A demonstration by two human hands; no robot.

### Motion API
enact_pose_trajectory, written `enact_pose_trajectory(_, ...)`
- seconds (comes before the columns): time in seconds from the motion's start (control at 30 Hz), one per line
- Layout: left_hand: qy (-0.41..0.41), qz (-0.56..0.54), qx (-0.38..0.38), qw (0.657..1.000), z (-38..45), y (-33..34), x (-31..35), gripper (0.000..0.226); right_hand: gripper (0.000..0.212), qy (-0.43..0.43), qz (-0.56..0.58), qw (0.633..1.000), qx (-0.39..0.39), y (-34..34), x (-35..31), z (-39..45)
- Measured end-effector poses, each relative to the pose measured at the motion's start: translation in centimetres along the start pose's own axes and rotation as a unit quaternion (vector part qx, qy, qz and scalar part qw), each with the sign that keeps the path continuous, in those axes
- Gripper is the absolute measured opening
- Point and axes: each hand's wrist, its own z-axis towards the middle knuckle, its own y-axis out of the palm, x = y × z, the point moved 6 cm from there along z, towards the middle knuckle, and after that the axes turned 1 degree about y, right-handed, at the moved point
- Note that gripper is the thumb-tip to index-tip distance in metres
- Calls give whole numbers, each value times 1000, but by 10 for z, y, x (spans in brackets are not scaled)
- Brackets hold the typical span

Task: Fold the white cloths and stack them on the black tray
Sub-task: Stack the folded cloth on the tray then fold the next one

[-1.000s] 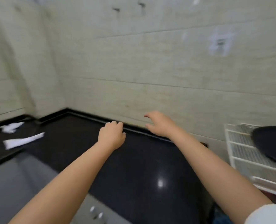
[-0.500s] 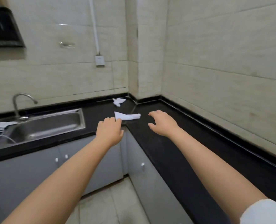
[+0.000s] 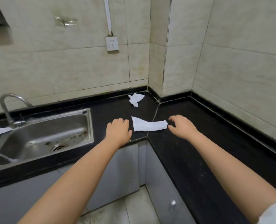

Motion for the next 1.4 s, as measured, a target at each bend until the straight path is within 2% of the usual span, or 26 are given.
enact_pose_trajectory(0.1, 18, -17, -47, 999, 58, 46, -17, 39, 39, 50, 13, 998, -23, 40, 20, 51)
enact_pose_trajectory(0.27, 94, -36, -124, 987, 160, 119, -26, 40, 40, 105, 9, 992, -73, 107, 37, 134)
enact_pose_trajectory(0.37, 150, -60, -185, 970, 204, 159, -17, 41, 40, 149, 6, 981, -124, 145, 49, 168)
enact_pose_trajectory(0.5, 213, -90, -226, 946, 241, 200, 11, 40, 44, 208, -12, 964, -165, 179, 77, 182)
enact_pose_trajectory(0.6, 234, -115, -237, 936, 258, 224, 33, 41, 46, 215, -10, 963, -162, 197, 94, 182)
enact_pose_trajectory(0.67, 255, -124, -238, 929, 262, 236, 47, 38, 38, 195, -14, 971, -137, 203, 99, 185)
enact_pose_trajectory(0.77, 286, -118, -223, 925, 264, 244, 58, 32, 18, 143, -25, 985, -88, 205, 99, 189)
enact_pose_trajectory(0.83, 288, -158, -213, 920, 267, 240, 57, 29, 21, 90, -45, 992, -70, 203, 96, 191)
enact_pose_trajectory(0.9, 287, -228, -226, 902, 275, 229, 51, 27, 14, 68, -44, 993, -90, 195, 91, 194)
enact_pose_trajectory(0.97, 288, -293, -233, 881, 287, 208, 42, 28, 16, 81, -46, 988, -120, 188, 95, 198)
enact_pose_trajectory(1.07, 281, -377, -176, 865, 310, 164, 33, 45, 9, 89, -1, 985, -146, 174, 95, 203)
enact_pose_trajectory(1.13, 244, -406, -138, 870, 323, 137, 29, 31, 12, 113, 92, 982, -119, 157, 98, 202)
enact_pose_trajectory(1.2, 223, -407, -114, 878, 332, 116, 33, 19, 14, 145, 131, 978, -74, 130, 108, 196)
enact_pose_trajectory(1.33, 250, -409, -62, 876, 342, 79, 70, 25, 16, 171, 70, 982, 46, 53, 140, 176)
enact_pose_trajectory(1.4, 250, -439, -27, 863, 342, 56, 100, 29, 16, 201, 30, 969, 141, 6, 161, 154)
